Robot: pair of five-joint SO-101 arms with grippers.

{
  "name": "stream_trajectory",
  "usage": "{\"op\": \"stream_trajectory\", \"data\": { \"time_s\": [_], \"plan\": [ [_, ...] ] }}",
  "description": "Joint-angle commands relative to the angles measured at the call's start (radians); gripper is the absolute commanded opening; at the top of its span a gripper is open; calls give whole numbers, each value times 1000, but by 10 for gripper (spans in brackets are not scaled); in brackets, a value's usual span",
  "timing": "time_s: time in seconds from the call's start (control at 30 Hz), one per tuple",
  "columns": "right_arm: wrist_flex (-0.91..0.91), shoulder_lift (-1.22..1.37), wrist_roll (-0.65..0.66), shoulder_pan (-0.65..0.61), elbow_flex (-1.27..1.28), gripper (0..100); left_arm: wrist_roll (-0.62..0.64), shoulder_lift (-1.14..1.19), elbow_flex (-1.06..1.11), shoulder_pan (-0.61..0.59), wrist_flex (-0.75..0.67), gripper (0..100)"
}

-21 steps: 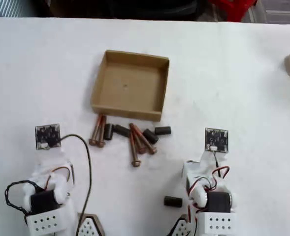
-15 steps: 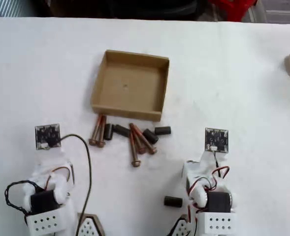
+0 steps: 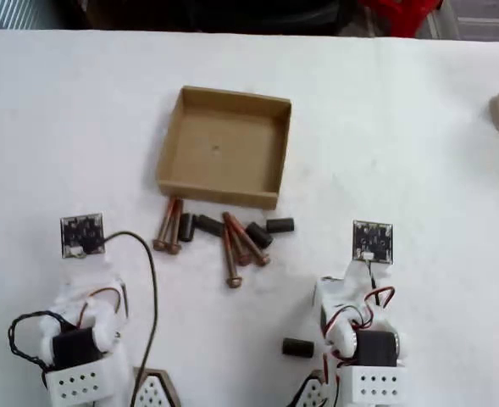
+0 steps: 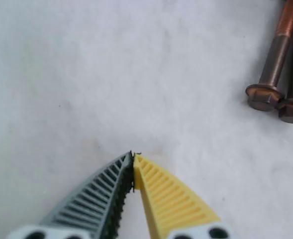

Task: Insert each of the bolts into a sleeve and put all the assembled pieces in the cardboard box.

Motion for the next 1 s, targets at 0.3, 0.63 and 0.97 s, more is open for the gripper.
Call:
{"op": "stream_trajectory", "data": {
  "time_s": [0.3, 0.63, 0.97],
  "plan": [
    [4, -4, -9, 4, 9, 18, -9, 5, -2, -10, 8, 23],
    [4, -4, -9, 1, 9, 18, -9, 5, -2, -10, 8, 23],
    [4, -4, -11, -28, 9, 18, -9, 5, -2, -10, 8, 23]
  ]
}}
